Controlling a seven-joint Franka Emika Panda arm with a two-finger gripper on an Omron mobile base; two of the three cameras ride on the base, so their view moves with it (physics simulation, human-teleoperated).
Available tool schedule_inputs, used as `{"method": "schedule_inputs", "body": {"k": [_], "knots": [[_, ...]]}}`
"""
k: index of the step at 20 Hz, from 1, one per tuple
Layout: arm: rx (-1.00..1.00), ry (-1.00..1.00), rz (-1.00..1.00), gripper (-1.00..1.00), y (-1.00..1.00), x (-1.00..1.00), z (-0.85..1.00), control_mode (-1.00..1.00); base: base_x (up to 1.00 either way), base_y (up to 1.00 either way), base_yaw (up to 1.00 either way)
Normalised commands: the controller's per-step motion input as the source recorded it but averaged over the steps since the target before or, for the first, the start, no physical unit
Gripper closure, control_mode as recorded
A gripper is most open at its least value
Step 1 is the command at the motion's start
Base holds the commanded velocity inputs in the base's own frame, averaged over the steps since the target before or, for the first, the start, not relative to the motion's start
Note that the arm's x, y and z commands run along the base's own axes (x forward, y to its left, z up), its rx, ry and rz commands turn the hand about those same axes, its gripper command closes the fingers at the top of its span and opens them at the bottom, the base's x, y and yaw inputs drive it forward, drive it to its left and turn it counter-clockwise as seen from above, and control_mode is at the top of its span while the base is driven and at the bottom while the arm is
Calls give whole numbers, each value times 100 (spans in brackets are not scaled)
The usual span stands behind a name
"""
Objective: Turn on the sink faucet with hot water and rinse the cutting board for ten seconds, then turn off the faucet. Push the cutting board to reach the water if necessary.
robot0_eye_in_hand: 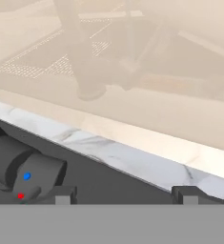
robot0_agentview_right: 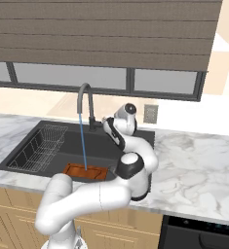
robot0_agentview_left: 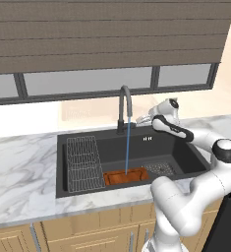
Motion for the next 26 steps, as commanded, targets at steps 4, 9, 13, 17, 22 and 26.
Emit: {"method": "schedule_inputs", "body": {"k": [4, 9, 13, 17, 22, 26], "knots": [[0, 4, 0, -100, 46, 0, -28, -100, 0, 0, 0], [0, 0, 0, -100, -8, 0, -4, -100, 0, 0, 0], [0, 0, 0, -100, -29, -8, -15, -100, 0, 0, 0], [0, 0, -2, -100, -3, -21, -18, -100, 0, 0, 0], [0, 0, -1, -100, 0, 0, 0, -100, 0, 0, 0], [0, 0, -1, -100, 4, 0, 0, -100, 0, 0, 0]]}}
